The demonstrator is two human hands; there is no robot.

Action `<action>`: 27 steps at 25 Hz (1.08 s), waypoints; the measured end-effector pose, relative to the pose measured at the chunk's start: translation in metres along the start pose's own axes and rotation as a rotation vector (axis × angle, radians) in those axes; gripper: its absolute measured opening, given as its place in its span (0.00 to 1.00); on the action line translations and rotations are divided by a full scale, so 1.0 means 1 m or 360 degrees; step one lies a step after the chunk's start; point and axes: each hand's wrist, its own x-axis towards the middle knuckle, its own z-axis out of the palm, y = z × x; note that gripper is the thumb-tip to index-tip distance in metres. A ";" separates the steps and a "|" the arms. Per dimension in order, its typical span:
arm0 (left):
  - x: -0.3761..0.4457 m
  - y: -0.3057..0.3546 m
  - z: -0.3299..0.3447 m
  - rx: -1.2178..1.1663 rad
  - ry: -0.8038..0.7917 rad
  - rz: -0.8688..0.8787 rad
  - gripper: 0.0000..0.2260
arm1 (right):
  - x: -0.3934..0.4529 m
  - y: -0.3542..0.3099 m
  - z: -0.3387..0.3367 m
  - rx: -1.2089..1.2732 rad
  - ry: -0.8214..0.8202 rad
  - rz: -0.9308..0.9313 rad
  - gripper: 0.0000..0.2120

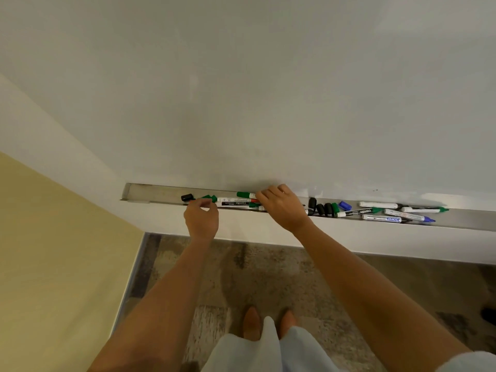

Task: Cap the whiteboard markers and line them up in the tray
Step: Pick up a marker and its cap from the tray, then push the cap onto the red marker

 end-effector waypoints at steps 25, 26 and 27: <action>0.071 -0.021 -0.048 0.0957 -0.0490 0.0544 0.10 | 0.068 -0.051 0.017 0.0238 -0.0490 0.0048 0.09; 0.073 -0.020 -0.048 0.0947 -0.0508 0.0532 0.10 | 0.069 -0.053 0.017 0.0204 -0.0484 0.0050 0.09; 0.074 -0.019 -0.047 0.0939 -0.0519 0.0521 0.10 | 0.069 -0.055 0.016 0.0188 -0.0465 0.0054 0.08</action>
